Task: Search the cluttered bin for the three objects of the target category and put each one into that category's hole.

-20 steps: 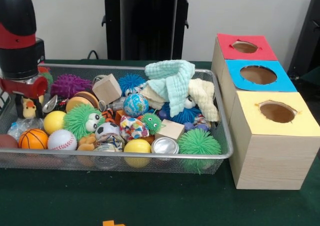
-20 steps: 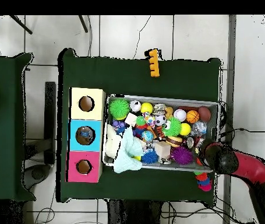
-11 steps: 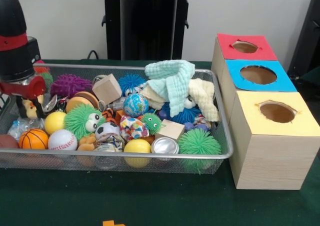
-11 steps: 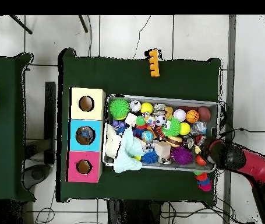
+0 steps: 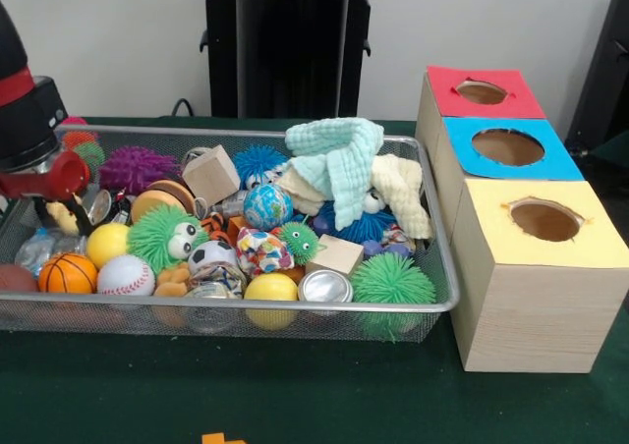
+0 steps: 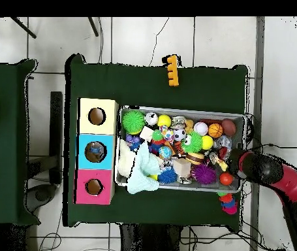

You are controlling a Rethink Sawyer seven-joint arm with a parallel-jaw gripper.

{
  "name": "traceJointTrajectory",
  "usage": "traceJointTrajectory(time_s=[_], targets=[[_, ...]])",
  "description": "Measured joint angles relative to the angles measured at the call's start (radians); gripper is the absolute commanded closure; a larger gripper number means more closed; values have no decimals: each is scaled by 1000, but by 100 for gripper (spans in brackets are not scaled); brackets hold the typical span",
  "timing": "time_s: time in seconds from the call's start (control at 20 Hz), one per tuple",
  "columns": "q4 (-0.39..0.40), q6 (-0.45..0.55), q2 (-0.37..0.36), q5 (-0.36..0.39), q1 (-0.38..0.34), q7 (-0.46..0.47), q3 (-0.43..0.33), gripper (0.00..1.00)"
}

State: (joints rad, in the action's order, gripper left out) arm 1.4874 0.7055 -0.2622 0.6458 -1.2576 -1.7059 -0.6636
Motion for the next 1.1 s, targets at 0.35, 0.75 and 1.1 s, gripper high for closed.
traceJointTrajectory(time_s=[0.35,0.75,1.1], targets=[[-42,3,44,-47,7,5,-40,0],[-105,16,69,-49,45,5,-67,0],[-96,16,54,-42,47,5,-68,0]])
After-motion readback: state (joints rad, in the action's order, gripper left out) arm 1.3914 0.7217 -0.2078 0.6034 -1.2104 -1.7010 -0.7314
